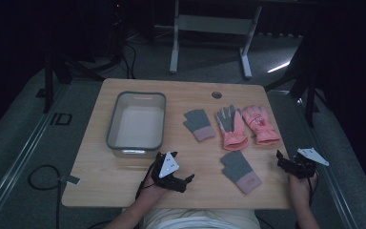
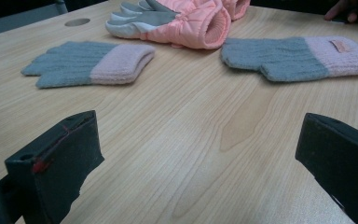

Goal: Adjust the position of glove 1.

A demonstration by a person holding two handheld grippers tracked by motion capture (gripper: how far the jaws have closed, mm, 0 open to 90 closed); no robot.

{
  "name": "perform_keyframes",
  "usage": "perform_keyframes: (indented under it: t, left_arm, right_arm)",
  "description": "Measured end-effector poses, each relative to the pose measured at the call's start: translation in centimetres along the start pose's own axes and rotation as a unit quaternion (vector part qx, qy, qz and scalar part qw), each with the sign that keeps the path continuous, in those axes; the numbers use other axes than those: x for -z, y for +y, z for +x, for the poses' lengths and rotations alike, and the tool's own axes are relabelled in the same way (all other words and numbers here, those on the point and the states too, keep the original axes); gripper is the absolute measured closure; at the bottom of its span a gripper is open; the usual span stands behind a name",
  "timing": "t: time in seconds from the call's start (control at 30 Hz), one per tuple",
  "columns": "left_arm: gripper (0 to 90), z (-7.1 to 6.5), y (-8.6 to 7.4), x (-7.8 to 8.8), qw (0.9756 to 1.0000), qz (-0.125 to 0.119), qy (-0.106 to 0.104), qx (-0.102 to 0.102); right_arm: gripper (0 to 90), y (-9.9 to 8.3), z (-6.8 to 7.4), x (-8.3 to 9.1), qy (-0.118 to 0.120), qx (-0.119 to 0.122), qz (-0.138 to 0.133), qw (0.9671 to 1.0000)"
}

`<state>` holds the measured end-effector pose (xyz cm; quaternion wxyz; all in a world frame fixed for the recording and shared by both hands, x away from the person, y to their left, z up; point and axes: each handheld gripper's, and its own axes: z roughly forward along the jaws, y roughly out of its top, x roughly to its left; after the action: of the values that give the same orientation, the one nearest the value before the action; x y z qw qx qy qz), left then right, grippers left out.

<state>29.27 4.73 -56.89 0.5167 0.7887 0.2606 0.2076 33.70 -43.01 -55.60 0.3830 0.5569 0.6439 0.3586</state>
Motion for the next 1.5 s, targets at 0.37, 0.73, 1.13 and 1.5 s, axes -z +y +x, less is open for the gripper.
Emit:
perform_keyframes:
  t: [0.37,0.73,1.13,1.5]
  left_arm:
    - [0.0,0.0,0.0,0.0,1.0000,-0.002,0.002,0.003]
    - [0.0,-0.1,0.0,0.0,1.0000,-0.001,0.005,-0.006]
    - [0.0,0.0,0.0,0.0,1.0000,-0.002,0.005,-0.001]
    - [0.0,0.0,0.0,0.0,1.0000,-0.003,0.004,0.002]
  right_arm:
    - [13.5,0.0,0.1,0.1,-0.005,0.008,0.006,0.9999]
    - [13.5,-0.1,-0.2,0.2,0.000,-0.007,-0.008,0.9999]
    - [13.5,0.9,-0.1,0.5,-0.003,0.006,-0.004,1.0000]
    - [13.4,3.6,-0.1,1.7,0.018,-0.020,-0.009,0.9996]
